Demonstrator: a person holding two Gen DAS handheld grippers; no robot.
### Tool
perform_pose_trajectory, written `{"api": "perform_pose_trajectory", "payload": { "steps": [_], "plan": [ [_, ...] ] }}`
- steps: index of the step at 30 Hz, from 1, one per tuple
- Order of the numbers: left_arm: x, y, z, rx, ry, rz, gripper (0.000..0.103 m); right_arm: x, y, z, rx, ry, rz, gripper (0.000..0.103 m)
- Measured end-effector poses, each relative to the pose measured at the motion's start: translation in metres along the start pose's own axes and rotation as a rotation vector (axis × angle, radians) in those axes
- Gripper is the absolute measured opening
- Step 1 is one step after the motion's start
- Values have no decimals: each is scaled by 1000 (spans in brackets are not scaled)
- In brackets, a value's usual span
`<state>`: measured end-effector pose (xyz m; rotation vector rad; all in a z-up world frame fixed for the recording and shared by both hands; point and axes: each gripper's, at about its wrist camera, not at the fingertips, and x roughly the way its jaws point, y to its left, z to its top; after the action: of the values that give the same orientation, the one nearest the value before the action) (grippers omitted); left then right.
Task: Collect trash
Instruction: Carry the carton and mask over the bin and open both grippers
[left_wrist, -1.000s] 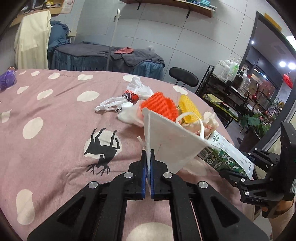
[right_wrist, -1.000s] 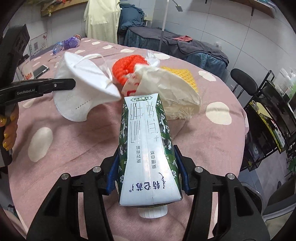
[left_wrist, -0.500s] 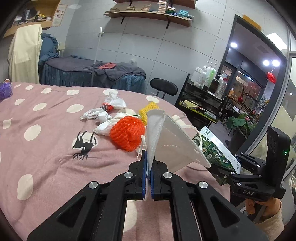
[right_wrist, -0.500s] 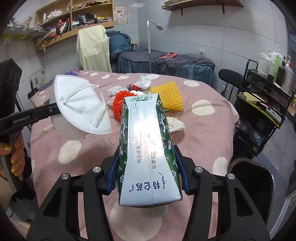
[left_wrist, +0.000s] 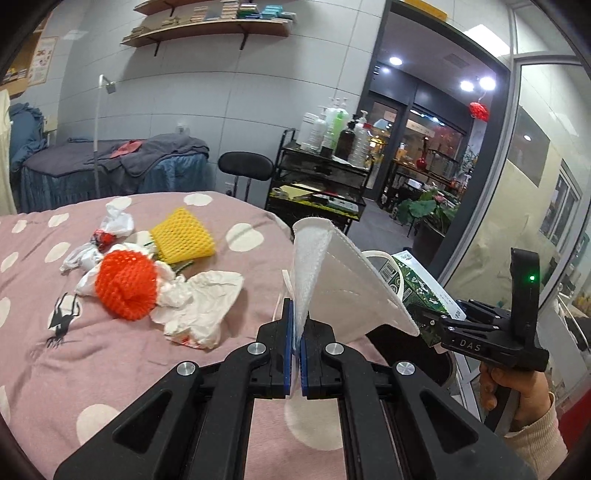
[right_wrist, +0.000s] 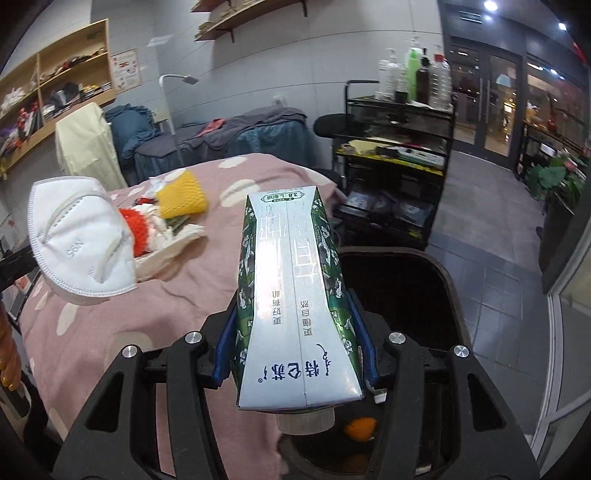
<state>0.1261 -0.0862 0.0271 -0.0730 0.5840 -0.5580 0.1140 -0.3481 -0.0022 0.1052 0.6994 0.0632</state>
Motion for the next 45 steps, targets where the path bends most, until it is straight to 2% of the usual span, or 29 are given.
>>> {"api": "perform_pose_trajectory", "payload": {
  "steps": [4,7,12,19,27,29,31,34,38,40,45],
  "plan": [
    [18,-23,4,49,19,-45,3,16,-36,-14,47,68,-63,53],
    [29,-36,5,73,35,-73,3,43,-53,-25,71,156,-90,53],
    [43,-51,5,109,54,-94,3,100,-78,-39,121,339,-88,53],
    [49,-63,2,128,70,-109,3,176,-87,-50,116,576,-82,53],
    [57,-68,0,139,94,-118,3,215,-78,-57,29,735,-115,56],
    [59,-69,0,140,98,-121,3,216,-79,-56,36,738,-117,60],
    [61,-70,-1,143,106,-123,3,213,-80,-53,52,711,-107,70],
    [69,-72,-3,136,130,-136,3,201,-85,-49,79,661,-99,70],
    [80,-76,-4,124,157,-153,3,168,-90,-41,120,533,-127,70],
    [87,-83,-3,130,165,-158,3,143,-101,-39,153,455,-139,76],
    [101,-104,-4,159,193,-173,3,91,-113,-42,220,307,-234,79]
  ]
}}
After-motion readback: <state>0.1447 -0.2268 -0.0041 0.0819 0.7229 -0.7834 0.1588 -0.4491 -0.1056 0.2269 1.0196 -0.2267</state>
